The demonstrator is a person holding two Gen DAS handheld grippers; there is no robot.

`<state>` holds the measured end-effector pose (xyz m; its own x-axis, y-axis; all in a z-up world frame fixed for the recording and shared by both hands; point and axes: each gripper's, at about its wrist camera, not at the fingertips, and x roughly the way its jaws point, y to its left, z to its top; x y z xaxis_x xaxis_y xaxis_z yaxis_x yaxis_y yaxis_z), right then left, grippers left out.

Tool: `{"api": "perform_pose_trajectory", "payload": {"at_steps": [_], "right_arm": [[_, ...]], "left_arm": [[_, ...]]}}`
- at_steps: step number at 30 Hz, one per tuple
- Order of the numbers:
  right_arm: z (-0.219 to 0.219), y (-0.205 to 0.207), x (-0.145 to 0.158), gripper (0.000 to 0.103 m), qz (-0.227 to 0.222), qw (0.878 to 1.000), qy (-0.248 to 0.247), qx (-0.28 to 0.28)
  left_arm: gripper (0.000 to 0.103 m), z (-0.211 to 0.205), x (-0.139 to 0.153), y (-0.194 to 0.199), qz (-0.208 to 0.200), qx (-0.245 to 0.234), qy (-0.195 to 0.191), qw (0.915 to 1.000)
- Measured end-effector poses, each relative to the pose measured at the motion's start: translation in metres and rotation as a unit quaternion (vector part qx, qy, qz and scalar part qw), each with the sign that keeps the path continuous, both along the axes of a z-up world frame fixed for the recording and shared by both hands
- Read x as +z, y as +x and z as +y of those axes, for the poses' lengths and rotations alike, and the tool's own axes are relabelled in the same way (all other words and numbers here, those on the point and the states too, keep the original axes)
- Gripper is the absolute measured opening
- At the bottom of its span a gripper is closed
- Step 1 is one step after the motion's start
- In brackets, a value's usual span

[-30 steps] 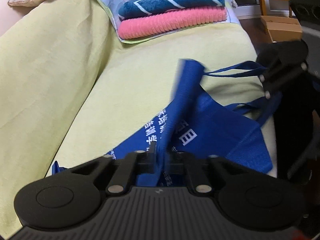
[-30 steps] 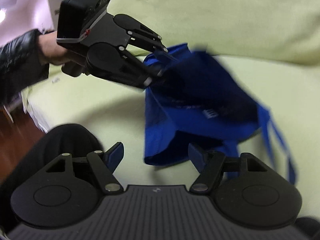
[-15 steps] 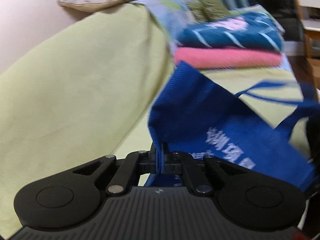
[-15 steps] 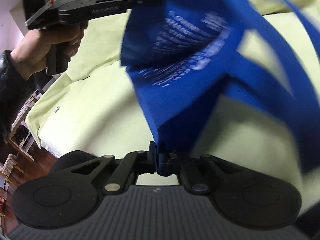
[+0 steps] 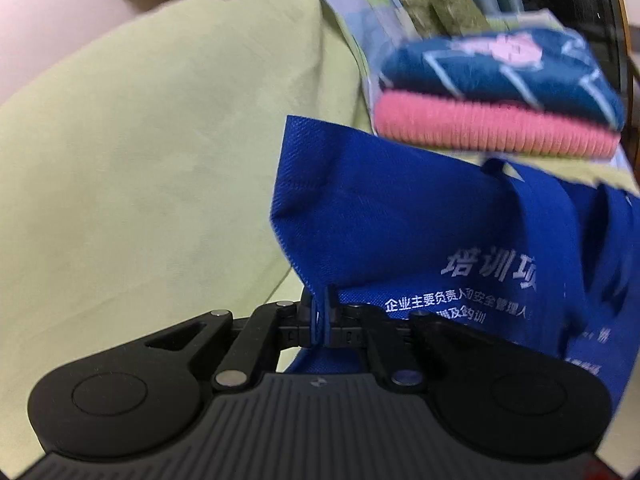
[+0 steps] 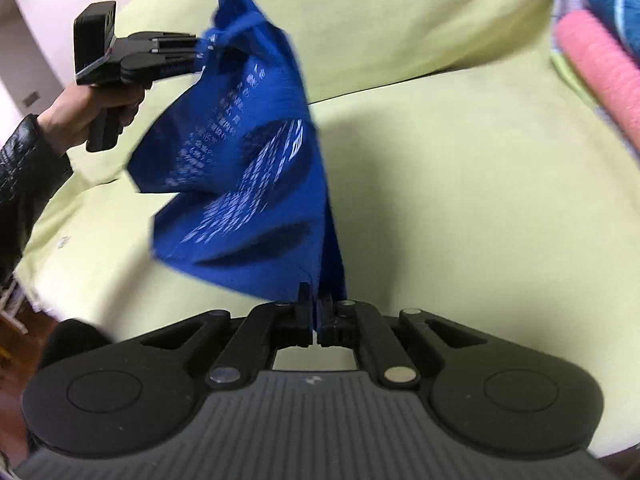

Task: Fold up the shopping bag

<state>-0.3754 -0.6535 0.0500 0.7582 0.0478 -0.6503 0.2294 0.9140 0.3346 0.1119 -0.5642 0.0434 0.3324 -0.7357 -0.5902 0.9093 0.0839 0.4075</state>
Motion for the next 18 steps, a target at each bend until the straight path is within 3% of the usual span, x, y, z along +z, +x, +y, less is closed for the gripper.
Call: {"api": "perform_pose_trajectory", "payload": {"at_steps": [1,3,5,6,8,12,16,18], "right_arm": [[-0.006,0.001,-0.003,0.002,0.004,1.000,-0.004,-0.010],[-0.017,0.002,-0.011,0.002,0.011,0.999,-0.009,-0.031],[-0.025,0.005,-0.017,0.002,0.020,0.998,-0.013,-0.050],[-0.030,0.007,-0.021,0.002,0.025,0.998,-0.015,-0.060],[-0.035,0.012,-0.030,0.002,0.031,0.997,-0.020,-0.075],[-0.041,0.018,-0.039,0.003,0.033,0.995,-0.024,-0.088],[-0.040,0.018,-0.042,0.004,0.029,0.995,-0.026,-0.096],[-0.039,0.020,-0.038,0.004,0.026,0.994,-0.029,-0.101]], "left_arm": [[0.017,-0.011,-0.008,0.002,-0.007,0.001,0.008,0.9999],[0.032,-0.029,-0.024,0.007,-0.030,0.010,0.017,0.9994],[0.036,-0.042,-0.037,0.016,-0.073,0.030,0.023,0.9966],[0.043,-0.047,-0.042,0.020,-0.097,0.041,0.025,0.9942],[0.043,-0.052,-0.044,0.033,-0.113,0.062,0.019,0.9915],[0.047,-0.028,-0.021,0.053,-0.028,0.085,-0.015,0.9959],[0.054,0.026,0.012,0.050,0.042,0.081,-0.043,0.9949],[0.070,0.062,0.027,0.043,0.098,0.046,-0.054,0.9927]]}}
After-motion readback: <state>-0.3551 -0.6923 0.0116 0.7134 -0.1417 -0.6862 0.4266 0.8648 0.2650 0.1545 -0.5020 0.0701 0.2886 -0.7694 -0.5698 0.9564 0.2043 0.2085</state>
